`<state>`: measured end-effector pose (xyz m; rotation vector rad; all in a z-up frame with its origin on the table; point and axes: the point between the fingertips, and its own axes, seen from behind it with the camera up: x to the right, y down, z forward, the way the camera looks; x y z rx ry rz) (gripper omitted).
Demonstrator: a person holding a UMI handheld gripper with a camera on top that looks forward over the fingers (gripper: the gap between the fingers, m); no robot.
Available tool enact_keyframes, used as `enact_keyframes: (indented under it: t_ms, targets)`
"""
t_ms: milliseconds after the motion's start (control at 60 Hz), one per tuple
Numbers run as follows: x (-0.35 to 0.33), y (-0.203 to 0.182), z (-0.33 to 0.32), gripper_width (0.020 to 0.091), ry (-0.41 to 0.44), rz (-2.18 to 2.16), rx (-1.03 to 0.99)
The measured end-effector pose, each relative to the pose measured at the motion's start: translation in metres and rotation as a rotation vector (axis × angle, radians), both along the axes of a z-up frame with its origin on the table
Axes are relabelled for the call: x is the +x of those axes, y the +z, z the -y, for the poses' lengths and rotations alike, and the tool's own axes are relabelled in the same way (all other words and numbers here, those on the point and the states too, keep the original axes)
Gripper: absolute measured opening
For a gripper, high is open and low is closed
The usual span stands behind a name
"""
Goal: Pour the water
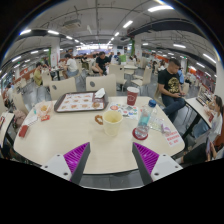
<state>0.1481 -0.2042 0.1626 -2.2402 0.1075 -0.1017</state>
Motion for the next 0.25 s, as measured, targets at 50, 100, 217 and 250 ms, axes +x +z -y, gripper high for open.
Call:
enact_keyframes:
  t_ms: [50,100,217,250]
  targets:
    - [-0.002,-0.0001,0.0008,0.0847,0.008,-0.003,0.001]
    - [-0.0033,0.0004,0.0021,0.085,0.008,-0.012,0.0]
    - [-0.0065,-0.0004,0.0045,0.085,0.019,0.007,0.001]
    - [-0.0077,-0.0007,0.006,0.0847,0.024,0.008,-0.003]
